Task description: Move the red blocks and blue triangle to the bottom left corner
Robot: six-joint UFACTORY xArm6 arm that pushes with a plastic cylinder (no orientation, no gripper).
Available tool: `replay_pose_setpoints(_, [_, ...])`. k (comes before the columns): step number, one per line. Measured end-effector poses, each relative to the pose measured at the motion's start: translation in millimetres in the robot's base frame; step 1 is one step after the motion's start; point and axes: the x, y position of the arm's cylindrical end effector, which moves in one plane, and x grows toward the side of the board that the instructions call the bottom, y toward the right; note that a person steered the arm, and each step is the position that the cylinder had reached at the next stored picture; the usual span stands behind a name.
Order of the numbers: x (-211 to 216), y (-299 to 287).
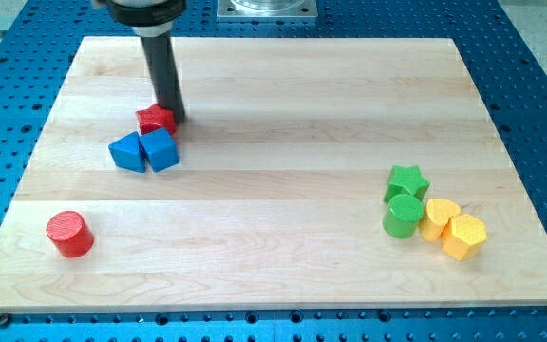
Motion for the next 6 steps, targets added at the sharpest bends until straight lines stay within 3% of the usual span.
replay_pose_setpoints(6, [107.6,-47.1])
